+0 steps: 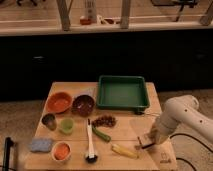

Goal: Place eraser in table surface

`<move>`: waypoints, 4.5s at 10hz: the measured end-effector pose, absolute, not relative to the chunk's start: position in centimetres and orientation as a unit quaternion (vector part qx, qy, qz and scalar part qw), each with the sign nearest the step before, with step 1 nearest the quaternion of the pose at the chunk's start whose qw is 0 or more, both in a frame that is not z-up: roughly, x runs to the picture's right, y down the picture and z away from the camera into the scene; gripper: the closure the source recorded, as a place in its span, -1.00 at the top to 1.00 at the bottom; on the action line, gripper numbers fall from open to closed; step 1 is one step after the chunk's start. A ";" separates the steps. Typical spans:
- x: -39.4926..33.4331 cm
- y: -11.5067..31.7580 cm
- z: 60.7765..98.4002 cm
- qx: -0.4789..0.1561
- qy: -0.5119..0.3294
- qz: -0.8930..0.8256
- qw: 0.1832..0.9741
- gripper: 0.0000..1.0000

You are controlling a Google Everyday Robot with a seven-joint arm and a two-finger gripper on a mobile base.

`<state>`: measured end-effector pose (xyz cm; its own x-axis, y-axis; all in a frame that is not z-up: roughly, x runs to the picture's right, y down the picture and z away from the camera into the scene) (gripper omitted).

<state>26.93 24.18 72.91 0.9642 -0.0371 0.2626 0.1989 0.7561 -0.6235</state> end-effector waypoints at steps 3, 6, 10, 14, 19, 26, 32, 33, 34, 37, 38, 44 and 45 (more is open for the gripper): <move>26.9 21.1 70.8 -0.318 -0.126 -0.076 0.937 -1.00; 26.3 19.1 70.7 -0.307 -0.130 -0.095 0.938 -1.00; 25.3 16.4 70.9 -0.301 -0.128 -0.120 0.937 -1.00; 24.4 15.1 71.3 -0.299 -0.128 -0.141 0.935 -1.00; 22.8 15.0 72.6 -0.312 -0.142 -0.166 0.925 -1.00; 22.5 18.6 77.1 -0.350 -0.161 -0.165 0.908 -1.00; 22.6 21.4 79.8 -0.352 -0.185 -0.141 0.907 -1.00; 22.6 21.7 80.0 -0.350 -0.189 -0.139 0.907 -1.00; 22.6 22.1 80.2 -0.348 -0.192 -0.138 0.907 -1.00; 22.4 22.9 80.8 -0.346 -0.199 -0.138 0.906 -1.00; 22.3 23.1 80.9 -0.346 -0.201 -0.138 0.906 -1.00; 22.2 23.4 81.2 -0.339 -0.201 -0.132 0.909 0.00; 22.1 23.4 81.2 -0.339 -0.201 -0.133 0.909 0.16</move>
